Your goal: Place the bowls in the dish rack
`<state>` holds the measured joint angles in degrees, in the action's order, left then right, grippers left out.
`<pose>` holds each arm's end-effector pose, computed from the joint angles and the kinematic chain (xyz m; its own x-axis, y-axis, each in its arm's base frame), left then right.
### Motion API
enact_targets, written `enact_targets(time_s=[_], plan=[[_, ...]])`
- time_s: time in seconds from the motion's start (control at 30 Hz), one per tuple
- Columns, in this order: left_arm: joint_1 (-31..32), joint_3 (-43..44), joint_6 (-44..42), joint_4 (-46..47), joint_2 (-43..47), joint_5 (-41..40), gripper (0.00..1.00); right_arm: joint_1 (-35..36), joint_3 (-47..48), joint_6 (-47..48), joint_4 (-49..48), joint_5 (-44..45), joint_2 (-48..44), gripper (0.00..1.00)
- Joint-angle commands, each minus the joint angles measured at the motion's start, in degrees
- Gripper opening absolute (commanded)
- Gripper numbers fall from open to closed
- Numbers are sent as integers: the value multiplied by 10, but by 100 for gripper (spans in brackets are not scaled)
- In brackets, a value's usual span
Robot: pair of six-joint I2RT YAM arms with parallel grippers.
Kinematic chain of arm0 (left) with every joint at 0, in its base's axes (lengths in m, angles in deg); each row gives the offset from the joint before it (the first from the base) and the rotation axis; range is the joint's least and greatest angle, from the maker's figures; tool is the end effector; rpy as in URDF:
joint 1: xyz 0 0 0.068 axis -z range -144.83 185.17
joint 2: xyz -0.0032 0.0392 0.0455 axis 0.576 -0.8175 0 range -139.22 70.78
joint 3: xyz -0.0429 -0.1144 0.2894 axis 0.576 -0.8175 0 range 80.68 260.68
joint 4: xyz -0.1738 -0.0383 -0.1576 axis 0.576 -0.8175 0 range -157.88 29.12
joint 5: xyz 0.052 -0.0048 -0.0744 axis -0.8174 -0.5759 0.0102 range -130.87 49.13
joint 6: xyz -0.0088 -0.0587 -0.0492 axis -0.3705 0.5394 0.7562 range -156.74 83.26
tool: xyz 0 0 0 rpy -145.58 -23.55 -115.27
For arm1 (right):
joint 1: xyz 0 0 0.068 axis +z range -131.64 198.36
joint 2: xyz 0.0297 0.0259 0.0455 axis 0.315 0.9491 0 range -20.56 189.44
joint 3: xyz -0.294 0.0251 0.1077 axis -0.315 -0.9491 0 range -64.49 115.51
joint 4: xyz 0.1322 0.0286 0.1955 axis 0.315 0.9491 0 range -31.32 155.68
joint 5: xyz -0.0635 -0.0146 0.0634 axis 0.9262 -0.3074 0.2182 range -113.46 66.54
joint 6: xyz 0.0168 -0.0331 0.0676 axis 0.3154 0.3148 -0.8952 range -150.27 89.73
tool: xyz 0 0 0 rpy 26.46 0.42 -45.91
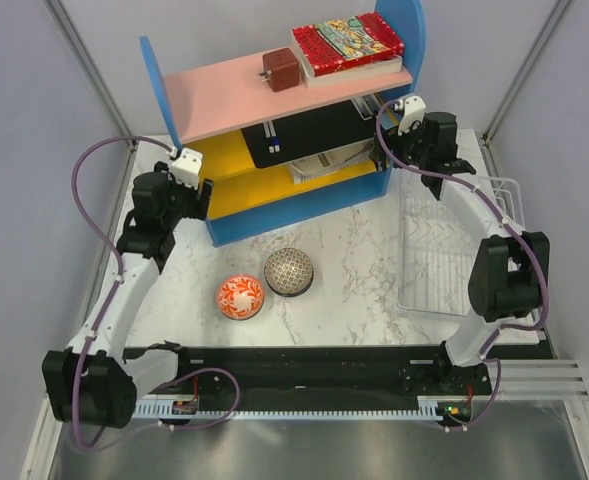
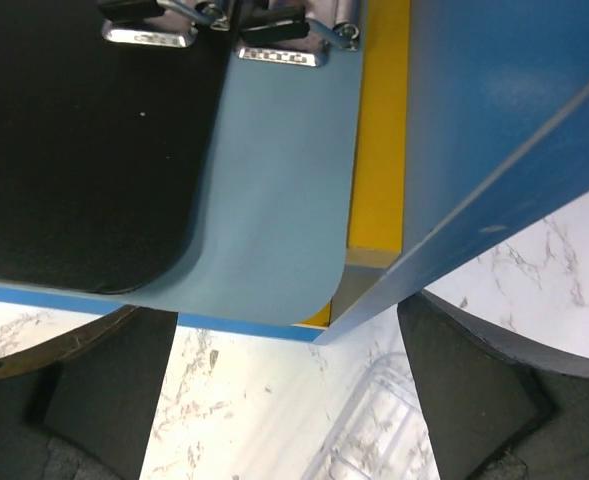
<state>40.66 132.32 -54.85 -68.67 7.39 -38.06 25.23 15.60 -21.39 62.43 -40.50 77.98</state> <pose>0.2398 -0.0263 0.3549 -0.2725 0.3382 -0.9008 0.2381 0.9308 0.2774 0.4141 0.0694 0.3523 -0.3114 -0.1862 -0.9319 -0.4370 0.8988 -0.0336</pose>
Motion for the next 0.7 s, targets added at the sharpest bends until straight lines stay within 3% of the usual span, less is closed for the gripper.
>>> enact_targets(time_s=[0.0, 0.27, 0.67], plan=[[-16, 44, -18, 30, -79, -51, 80, 4, 52, -31, -19, -32, 39, 97], [-77, 186, -27, 44, -250, -53, 78, 16, 107, -35, -2, -31, 81, 98], [-99, 376, -41, 21, -434, -68, 77, 61, 195, -19, 30, 34, 160, 98]])
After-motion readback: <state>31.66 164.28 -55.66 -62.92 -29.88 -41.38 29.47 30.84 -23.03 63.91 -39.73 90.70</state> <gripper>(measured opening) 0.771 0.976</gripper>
